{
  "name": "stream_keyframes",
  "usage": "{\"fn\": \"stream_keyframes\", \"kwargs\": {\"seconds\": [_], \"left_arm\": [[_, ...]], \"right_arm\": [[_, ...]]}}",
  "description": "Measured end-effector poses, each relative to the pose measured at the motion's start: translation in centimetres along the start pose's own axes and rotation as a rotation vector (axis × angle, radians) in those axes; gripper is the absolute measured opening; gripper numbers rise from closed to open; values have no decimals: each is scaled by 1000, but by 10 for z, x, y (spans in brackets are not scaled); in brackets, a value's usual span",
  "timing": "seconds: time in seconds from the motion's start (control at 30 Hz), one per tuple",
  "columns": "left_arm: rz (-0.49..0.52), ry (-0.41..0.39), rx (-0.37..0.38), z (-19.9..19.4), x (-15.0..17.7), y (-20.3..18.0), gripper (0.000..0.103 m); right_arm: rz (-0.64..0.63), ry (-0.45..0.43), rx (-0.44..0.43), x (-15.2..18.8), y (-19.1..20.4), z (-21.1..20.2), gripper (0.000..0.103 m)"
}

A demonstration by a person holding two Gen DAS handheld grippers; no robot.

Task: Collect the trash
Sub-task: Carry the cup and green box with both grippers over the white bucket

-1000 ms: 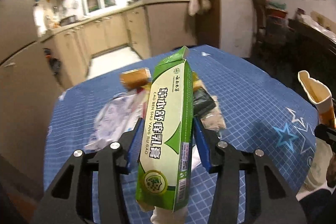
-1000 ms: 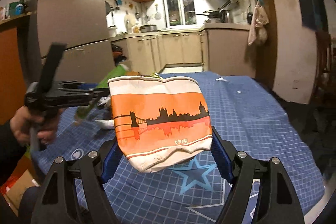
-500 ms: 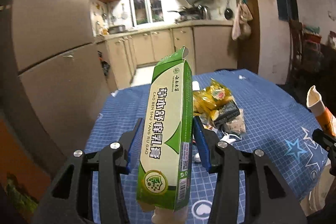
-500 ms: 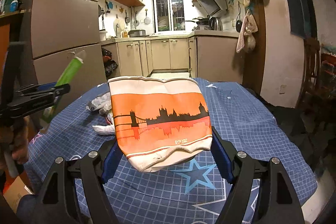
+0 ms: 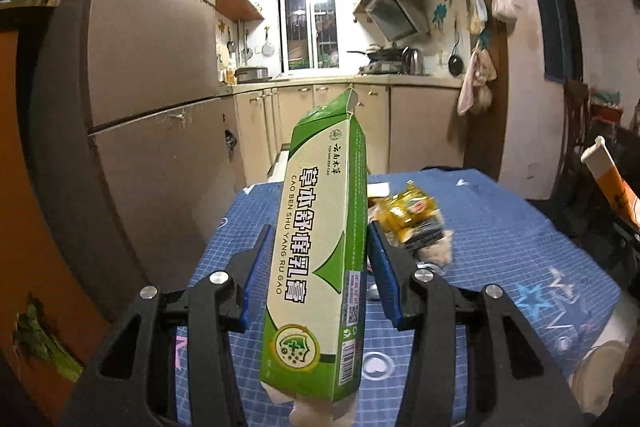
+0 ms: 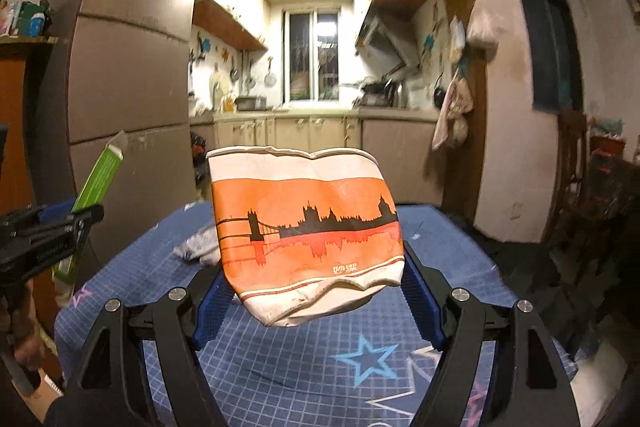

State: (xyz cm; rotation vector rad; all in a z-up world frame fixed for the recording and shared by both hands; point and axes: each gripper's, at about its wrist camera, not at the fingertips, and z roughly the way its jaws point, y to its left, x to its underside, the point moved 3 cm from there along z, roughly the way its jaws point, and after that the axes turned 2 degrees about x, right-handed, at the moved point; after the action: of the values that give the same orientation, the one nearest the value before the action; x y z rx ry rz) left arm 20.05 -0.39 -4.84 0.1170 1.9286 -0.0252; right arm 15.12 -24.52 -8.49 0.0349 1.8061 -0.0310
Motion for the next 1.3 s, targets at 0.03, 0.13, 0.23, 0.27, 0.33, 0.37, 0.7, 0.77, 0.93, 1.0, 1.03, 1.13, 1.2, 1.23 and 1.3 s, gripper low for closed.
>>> {"fn": "stream_keyframes", "kwargs": {"seconds": [0.03,0.13,0.23,0.27,0.33,0.37,0.7,0.77,0.93,1.0,1.03,1.13,1.2,1.23,1.3], "left_arm": [[-2,-7,17,-6,-2,-5,45],[2,-27,84,-23,-5,-28,45],[26,-45,157,-35,-8,-60,45],[34,-52,188,-40,-10,-74,45],[49,-58,234,-44,-12,-98,45],[53,-61,248,-46,-12,-106,45],[139,-81,426,-60,-16,-215,45],[168,-63,476,-60,-11,-245,46],[257,41,599,-51,21,-321,46],[291,116,656,-42,43,-356,46],[304,149,679,-38,55,-368,46],[351,287,775,-25,96,-410,46],[380,356,814,-18,121,-430,46],[396,403,839,-13,135,-440,46],[416,471,854,-4,158,-452,46]], "right_arm": [[0,-15,20,-4,-2,-10,76],[7,-45,82,-13,-19,-35,76],[27,-65,152,-18,-44,-61,76],[32,-70,180,-19,-54,-69,76],[43,-73,232,-21,-75,-86,76],[49,-74,260,-22,-87,-94,76],[87,-33,461,-10,-195,-158,76],[101,-12,497,-2,-223,-171,76],[165,115,588,44,-289,-201,76],[199,188,613,68,-317,-204,76],[215,235,621,83,-332,-206,76],[260,353,629,129,-362,-204,76],[287,421,630,159,-375,-199,76],[307,463,627,176,-385,-198,74],[336,547,621,208,-401,-194,66]]}}
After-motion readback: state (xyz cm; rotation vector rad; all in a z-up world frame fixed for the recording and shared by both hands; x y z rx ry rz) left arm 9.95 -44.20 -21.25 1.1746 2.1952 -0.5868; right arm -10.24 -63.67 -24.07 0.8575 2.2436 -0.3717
